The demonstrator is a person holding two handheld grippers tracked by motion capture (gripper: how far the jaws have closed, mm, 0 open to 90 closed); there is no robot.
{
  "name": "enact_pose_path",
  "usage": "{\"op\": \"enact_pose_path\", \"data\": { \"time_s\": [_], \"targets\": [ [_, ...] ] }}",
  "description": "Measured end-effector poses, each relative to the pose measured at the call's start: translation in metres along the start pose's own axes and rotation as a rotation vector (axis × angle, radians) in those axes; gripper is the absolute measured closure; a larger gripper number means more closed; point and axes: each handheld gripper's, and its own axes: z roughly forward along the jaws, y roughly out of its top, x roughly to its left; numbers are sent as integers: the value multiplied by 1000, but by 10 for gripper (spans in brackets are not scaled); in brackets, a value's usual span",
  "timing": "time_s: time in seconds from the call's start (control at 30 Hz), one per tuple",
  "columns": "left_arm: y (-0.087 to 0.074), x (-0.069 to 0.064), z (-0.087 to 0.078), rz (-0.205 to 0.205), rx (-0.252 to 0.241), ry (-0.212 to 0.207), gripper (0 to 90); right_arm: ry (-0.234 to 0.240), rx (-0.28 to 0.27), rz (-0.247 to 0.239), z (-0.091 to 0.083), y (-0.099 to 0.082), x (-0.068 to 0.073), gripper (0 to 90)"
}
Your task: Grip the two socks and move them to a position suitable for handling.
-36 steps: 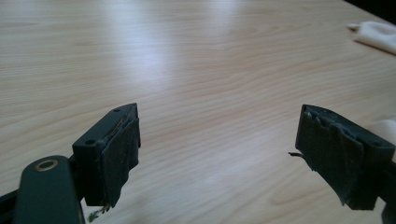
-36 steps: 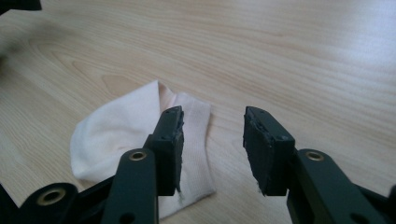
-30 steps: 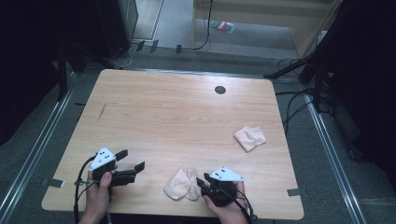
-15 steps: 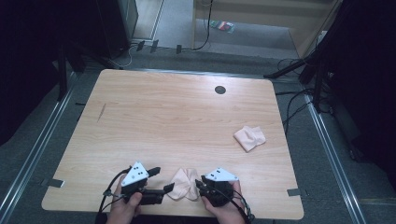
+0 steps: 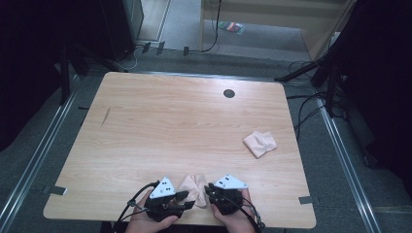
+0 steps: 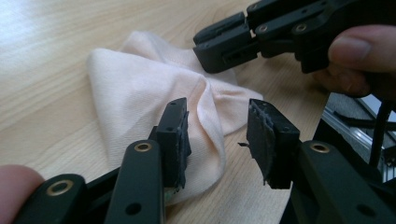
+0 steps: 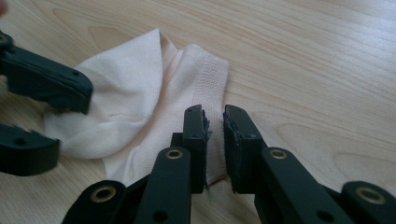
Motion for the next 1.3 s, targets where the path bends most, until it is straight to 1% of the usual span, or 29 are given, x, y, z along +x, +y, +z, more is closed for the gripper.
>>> {"op": "enact_pose_path", "data": {
  "time_s": [0.07, 0.1, 0.13, 0.17, 0.23, 0.3, 0.37, 0.4, 0.43, 0.47, 0.53, 0.67, 0.7, 0.73, 0.77, 0.83, 0.87, 1.0, 1.1, 1.17, 1.2, 1.23, 1.3],
  "targets": [
    [0, -1, 5, 1, 15, 8, 600, 1, 0, -3, 0, 0, 0, 810],
    [0, -1, 6, 9, 17, 18, 605, 2, 1, -4, 0, 0, 0, 814],
    [0, -2, 7, 14, 18, 35, 656, 2, 1, -8, 0, 0, 0, 821],
    [0, -2, 7, 16, 22, 43, 656, 2, 1, -8, 0, 0, 0, 821],
    [1, -2, 7, 11, 26, 58, 716, 4, 0, -12, 0, 0, 0, 831],
    [1, -1, 8, 12, 28, 60, 800, 2, 0, -18, 0, 0, 1, 837],
    [1, -1, 7, 20, 29, 45, 883, 1, 0, -27, 0, 0, 1, 844],
    [1, -1, 7, 26, 25, 37, 894, 0, -1, -27, 0, -1, 2, 845],
    [1, -1, 5, 34, 17, 25, 900, 0, -1, -31, 0, -1, 2, 846],
    [1, -1, 5, 34, 17, 25, 900, 0, -1, -31, 0, -1, 2, 846],
    [2, 1, 0, 27, -9, 14, 900, -1, -1, -33, 0, 0, 2, 846],
    [5, 8, -20, 12, -73, 14, 900, -6, 1, -36, 0, 0, 1, 847],
    [5, 11, -27, 6, -91, 22, 900, -5, 4, -34, -1, 0, 1, 847],
    [5, 13, -31, 2, -100, 27, 900, -5, 3, -31, -1, 0, 0, 848],
    [5, 17, -38, -6, -113, 40, 900, -4, 4, -28, -1, 0, -1, 848],
    [4, 24, -46, -24, -132, 53, 900, -5, 4, -30, -2, 0, -3, 849],
    [4, 28, -50, -34, -138, 59, 900, -13, 5, -28, -2, 0, -4, 851],
    [0, 42, -60, -73, -146, 78, 900, -20, 5, -29, -4, 0, -6, 853],
    [-4, 49, -66, -77, -133, 109, 900, -24, 1, -34, -6, 0, -8, 855],
    [-5, 53, -69, -98, -129, 117, 900, -26, -2, -37, -7, 0, -9, 857],
    [-6, 55, -70, -101, -126, 126, 900, -27, -3, -36, -7, 1, -10, 857],
    [-7, 57, -71, -114, -119, 123, 900, -30, -6, -37, -7, 1, -11, 857],
    [-9, 59, -72, -124, -106, 128, 900, -31, -9, -34, -8, 1, -12, 858]
  ]
}}
